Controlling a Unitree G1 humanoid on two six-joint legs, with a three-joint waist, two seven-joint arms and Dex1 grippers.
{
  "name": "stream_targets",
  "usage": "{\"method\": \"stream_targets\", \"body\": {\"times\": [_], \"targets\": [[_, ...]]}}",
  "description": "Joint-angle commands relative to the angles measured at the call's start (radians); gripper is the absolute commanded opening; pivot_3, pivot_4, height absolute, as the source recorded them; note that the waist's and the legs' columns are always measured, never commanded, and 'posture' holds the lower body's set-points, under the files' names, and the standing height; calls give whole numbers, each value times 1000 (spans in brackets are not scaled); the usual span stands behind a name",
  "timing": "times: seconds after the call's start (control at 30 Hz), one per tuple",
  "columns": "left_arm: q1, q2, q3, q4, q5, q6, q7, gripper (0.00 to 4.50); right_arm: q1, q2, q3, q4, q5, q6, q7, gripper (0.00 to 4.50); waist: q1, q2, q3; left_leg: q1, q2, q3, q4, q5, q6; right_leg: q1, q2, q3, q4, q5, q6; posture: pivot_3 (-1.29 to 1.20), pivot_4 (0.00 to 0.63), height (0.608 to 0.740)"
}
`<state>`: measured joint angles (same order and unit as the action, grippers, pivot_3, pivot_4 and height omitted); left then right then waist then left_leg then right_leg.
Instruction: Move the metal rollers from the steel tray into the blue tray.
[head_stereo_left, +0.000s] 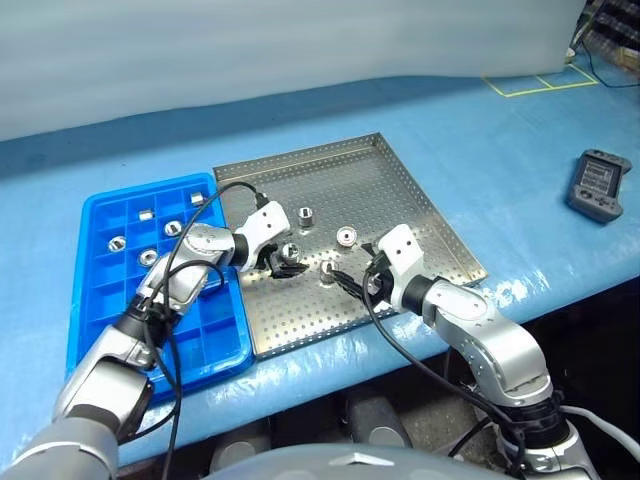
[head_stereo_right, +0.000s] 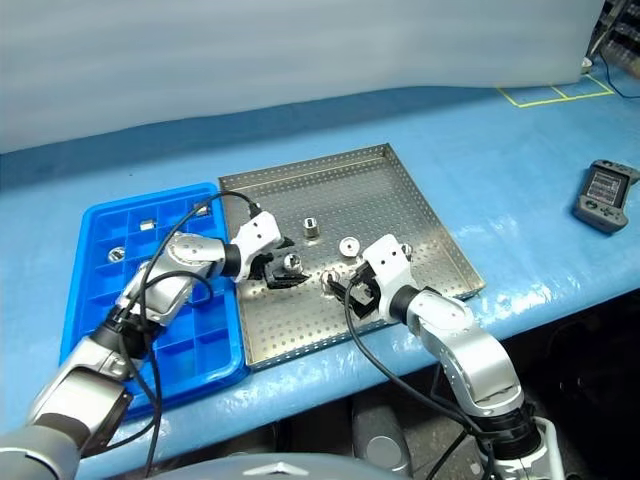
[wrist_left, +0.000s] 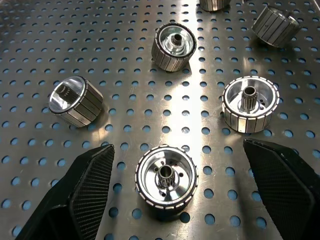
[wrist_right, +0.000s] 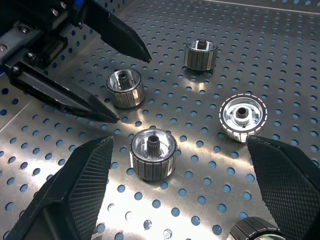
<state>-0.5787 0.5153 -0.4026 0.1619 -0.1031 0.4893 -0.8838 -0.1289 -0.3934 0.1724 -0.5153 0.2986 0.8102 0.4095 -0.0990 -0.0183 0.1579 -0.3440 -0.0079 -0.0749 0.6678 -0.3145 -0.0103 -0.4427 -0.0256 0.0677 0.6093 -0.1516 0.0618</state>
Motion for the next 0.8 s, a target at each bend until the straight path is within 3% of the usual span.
{"method": "stream_targets", "body": {"times": [0.03,0.23,0.27,0.53,0.63,0.8], "targets": [[-33,-8,-25,44,60,-28,-12,3891,1,7,-18,-40,7,-17,-5,4500,-4,0,0,0,0,0,0,0,0,0,0,0,0,0,0,-136,150,740],[-38,-17,-22,75,103,-30,-10,1886,-2,13,-20,-39,4,-21,-7,4500,-12,0,0,0,0,0,1,0,0,1,0,0,0,0,1,-138,150,740],[-34,-16,-10,65,100,-27,-9,1711,-3,13,-21,-39,3,-21,-7,4500,-13,0,0,1,0,0,2,0,0,2,0,0,0,0,2,-132,150,740],[26,-17,147,-103,27,21,49,1712,-25,16,-8,-23,3,-24,4,4500,-16,0,0,0,0,-1,3,0,0,1,0,0,2,0,3,-88,150,740],[126,-56,337,-276,-17,68,216,1712,-51,39,11,-14,6,-34,8,4500,-16,0,0,-1,0,-1,3,0,1,0,0,0,2,2,0,-73,150,740],[329,-130,547,-513,18,104,475,1712,-77,78,55,-4,13,-60,32,4500,-8,1,0,0,1,-1,2,0,1,0,0,0,2,3,-2,-40,150,740]]}}
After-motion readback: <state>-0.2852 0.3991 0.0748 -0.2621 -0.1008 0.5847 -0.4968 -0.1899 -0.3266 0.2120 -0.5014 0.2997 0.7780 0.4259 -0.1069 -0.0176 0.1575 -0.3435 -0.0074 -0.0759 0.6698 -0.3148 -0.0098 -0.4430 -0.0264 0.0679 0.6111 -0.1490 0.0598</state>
